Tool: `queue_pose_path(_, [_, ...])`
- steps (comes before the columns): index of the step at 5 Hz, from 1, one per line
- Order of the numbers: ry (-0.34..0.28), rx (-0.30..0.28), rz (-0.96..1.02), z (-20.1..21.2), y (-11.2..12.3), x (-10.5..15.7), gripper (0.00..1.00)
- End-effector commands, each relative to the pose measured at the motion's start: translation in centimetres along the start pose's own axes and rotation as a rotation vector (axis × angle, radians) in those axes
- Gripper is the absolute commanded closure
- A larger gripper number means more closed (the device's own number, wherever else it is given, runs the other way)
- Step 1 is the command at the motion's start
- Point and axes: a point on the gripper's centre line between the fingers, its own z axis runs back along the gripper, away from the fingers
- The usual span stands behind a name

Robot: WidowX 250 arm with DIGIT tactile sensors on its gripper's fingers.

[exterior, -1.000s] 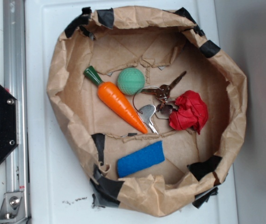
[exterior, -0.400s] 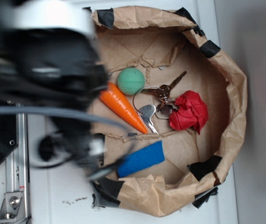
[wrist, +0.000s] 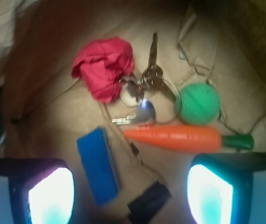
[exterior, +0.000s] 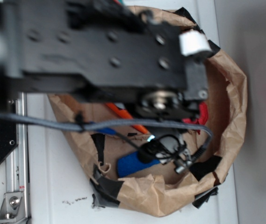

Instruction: Grab the blue sponge.

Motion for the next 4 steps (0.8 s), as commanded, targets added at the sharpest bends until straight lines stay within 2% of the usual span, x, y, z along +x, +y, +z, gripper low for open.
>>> queue_pose_path(1, [-0.013, 0.034, -0.113, -3.0, -1.7, -0.8, 0.00])
queue_pose_path(2, [-0.009, 0.051, -0.161, -4.6, -2.6, -1.2, 0.00])
queue_pose_path(4, [0.062, -0.001, -0.274, -7.9, -2.7, -2.7, 0.00])
